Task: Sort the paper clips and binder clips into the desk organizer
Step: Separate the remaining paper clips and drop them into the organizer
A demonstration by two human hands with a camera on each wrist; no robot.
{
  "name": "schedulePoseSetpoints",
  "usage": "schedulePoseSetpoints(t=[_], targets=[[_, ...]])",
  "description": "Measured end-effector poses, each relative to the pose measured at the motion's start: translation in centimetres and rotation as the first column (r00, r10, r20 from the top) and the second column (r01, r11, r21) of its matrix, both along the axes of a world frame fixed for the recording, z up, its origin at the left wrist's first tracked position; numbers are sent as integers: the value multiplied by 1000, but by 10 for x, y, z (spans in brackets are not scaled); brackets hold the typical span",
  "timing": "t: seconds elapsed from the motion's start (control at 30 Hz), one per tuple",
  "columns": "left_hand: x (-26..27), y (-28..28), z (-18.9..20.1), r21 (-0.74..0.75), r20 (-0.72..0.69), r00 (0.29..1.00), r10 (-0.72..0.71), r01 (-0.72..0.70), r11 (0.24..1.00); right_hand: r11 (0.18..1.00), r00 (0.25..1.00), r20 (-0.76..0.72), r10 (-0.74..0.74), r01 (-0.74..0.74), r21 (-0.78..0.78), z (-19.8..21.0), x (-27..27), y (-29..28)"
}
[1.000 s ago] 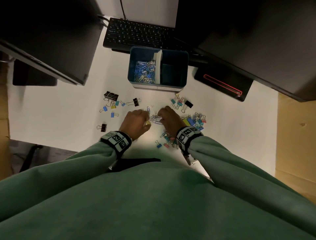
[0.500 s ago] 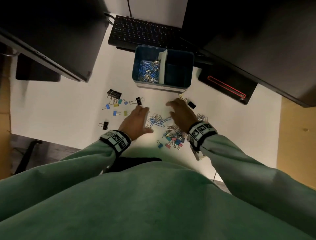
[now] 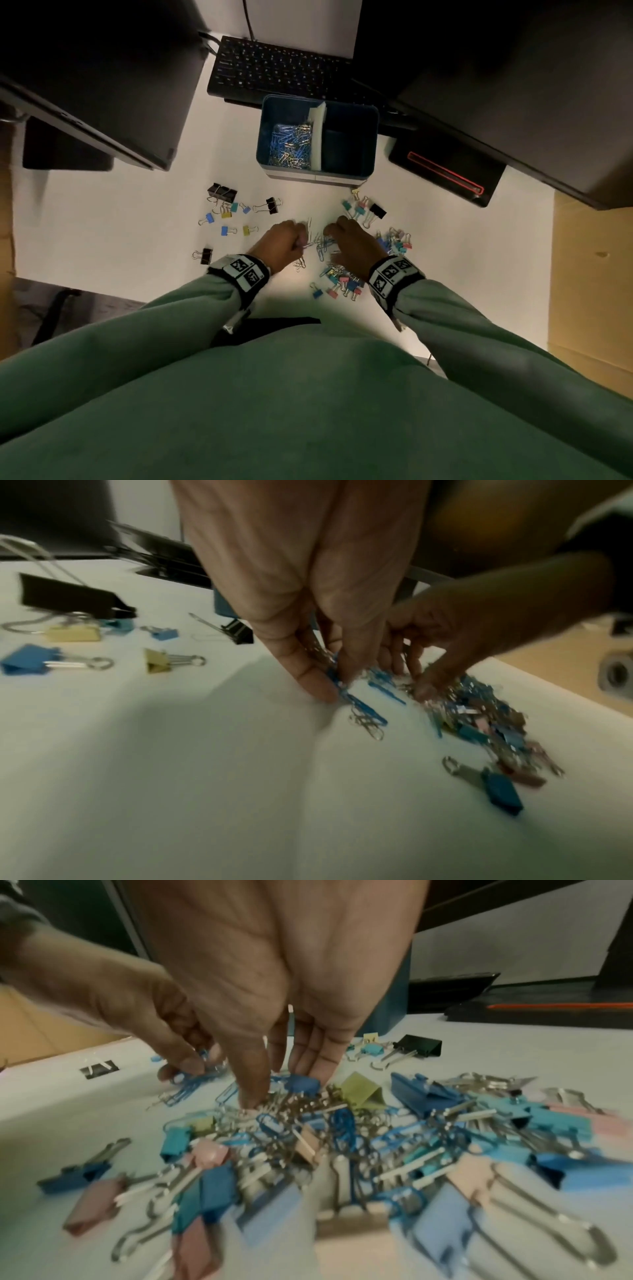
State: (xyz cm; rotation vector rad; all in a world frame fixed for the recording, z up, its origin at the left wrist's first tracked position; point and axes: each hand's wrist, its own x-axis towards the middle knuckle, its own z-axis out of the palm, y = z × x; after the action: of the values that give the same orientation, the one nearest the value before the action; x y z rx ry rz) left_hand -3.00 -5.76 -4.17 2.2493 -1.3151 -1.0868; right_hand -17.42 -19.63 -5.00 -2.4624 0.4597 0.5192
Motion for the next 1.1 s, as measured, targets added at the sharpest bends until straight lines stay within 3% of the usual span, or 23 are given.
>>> schedulePoseSetpoints(t=[0.13,0.27,0.4,0.53,0.6,0.67,0.77,0.83,0.93,1.03,1.1], targets=[[15,9,29,-22,-152,978,142,-147,989,999,998,55,13,-10,-48,-6,-2,5],[43,-9,75,-139,-276,922,271,-317,938,1000,997,77,-15,15,-10,-4,-2,7],[88,-54,100,-276,-118,921,371,-390,879,980,982,92,-168,156,120,2,-5,3],[103,-84,87,-179,88,962,259,-241,954,897,917,75,-391,362,253,7,-11,-7],[89,-77,80,-250,214,958,192,-136,958,851,885,45,-463,430,301,15,-13,-14],[66,-56,75,-350,238,958,160,-69,934,795,844,73,-531,466,389,30,-10,-18],[30,-6,45,-128,119,992,-34,49,991,682,740,160,-653,484,548,65,10,-22],[17,21,16,63,129,978,-164,157,986,648,694,212,-688,456,610,90,32,-27],[10,28,-11,156,236,921,-310,279,948,685,687,311,-657,371,627,113,78,-38],[3,11,-14,57,167,952,-257,251,966,773,712,375,-593,376,511,108,124,-47],[0,1,-15,-10,127,966,-226,229,973,838,778,355,-518,380,392,99,142,-49]])
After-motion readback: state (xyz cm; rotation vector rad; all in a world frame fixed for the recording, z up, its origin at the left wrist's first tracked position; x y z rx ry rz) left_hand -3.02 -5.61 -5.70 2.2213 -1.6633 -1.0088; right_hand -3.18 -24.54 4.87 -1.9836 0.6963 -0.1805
